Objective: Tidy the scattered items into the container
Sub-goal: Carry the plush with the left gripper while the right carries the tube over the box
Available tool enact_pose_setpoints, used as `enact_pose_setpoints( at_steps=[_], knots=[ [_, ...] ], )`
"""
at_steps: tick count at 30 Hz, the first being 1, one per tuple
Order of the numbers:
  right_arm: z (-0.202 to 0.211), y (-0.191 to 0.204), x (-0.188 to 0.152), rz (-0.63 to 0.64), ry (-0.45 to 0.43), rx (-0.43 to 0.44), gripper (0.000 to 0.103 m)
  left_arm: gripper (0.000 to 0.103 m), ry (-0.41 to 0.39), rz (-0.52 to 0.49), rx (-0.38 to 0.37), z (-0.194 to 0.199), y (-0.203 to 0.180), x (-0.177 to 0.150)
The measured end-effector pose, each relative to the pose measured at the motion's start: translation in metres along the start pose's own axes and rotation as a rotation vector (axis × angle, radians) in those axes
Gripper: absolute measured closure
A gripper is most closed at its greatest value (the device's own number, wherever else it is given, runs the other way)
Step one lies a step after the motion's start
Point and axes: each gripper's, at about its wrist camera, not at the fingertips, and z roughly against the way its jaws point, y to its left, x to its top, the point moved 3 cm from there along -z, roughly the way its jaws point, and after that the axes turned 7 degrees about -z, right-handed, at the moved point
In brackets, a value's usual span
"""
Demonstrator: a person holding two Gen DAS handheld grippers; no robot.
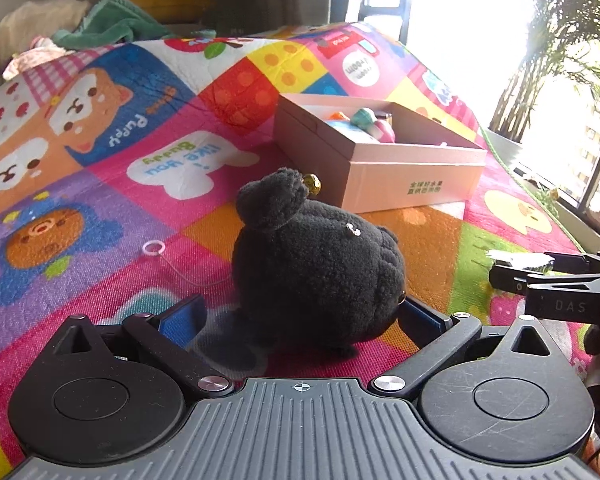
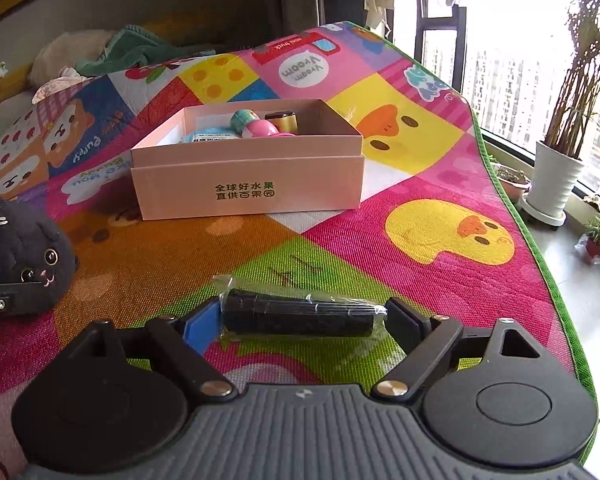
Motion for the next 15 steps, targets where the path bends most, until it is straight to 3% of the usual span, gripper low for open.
enact_pose_setpoints(
  at_steps=[5, 15],
  knots=[
    [0.001, 0.0, -0.001, 0.003, -0.005, 0.006, 0.015, 0.0, -0.03, -0.145, 0.006, 0.001, -0.012, 0.01],
    [0.004, 0.001, -0.002, 0.012, -0.03, 0.026, 0.015, 0.0, 0.049, -0.146, 0.016, -0.018, -0.009, 0.027]
  ],
)
